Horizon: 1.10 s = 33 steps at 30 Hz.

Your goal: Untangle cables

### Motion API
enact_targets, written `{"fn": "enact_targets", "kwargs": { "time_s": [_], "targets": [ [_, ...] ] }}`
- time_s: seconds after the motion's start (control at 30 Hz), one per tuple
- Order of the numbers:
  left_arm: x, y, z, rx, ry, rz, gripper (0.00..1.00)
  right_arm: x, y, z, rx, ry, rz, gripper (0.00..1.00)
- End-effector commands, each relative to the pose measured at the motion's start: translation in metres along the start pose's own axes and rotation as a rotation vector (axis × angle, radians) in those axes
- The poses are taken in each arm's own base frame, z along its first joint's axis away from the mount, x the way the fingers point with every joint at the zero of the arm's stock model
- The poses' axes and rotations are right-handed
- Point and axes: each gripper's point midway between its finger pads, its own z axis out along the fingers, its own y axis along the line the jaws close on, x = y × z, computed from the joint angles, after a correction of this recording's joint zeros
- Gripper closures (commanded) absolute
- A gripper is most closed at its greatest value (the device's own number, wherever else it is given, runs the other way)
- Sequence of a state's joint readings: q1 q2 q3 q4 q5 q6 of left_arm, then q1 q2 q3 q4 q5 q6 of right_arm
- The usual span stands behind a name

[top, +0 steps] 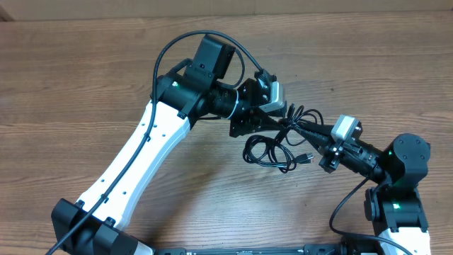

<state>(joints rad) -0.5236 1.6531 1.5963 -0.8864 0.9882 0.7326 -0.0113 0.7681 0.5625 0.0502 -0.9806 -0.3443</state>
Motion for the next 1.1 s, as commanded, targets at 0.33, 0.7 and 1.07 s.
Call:
{"fn": "enact_targets", "kwargs": {
  "time_s": [0.33, 0.7, 1.07],
  "targets": [
    [-0.016, -0.009, -0.004, 0.013, -0.033, 0.032, 0.96, -0.015, 0.001, -0.001, -0.007, -0.025, -0.027, 0.96],
    [-0.016, -0.009, -0.004, 0.01, -0.03, 0.032, 0.96, -0.002, -0.017, -0.001, 0.1, 0.031, 0.012, 0.96],
    [-0.004, -0.003, -0.004, -0.03, 0.027, -0.004, 0.96, 0.012, -0.027, -0.004, 0.166, 0.085, 0.055, 0.78]
  ]
}}
